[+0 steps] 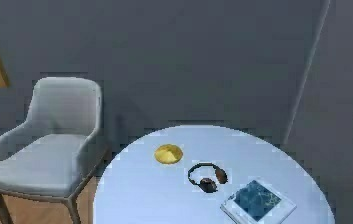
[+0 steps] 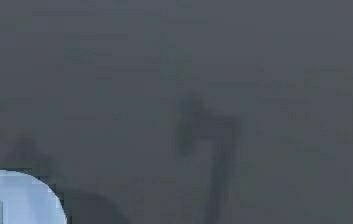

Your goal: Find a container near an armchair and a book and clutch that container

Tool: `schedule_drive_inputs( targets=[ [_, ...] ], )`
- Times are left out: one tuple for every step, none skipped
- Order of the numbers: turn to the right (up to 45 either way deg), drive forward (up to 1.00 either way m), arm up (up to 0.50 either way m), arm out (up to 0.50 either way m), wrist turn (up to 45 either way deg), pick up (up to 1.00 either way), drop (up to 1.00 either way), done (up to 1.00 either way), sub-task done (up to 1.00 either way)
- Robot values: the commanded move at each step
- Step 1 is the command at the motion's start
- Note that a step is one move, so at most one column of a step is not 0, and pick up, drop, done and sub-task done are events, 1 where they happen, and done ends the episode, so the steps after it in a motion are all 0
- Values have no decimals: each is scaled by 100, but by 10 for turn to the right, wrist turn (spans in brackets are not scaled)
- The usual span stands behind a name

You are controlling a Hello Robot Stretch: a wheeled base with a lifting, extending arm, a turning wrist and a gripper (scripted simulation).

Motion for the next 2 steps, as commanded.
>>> schedule_drive_inputs(
  targets=[
    [-450, 0, 0, 0, 0, 0, 0, 0, 0],
    [-420, 0, 0, 0, 0, 0, 0, 0, 0]
  ],
)
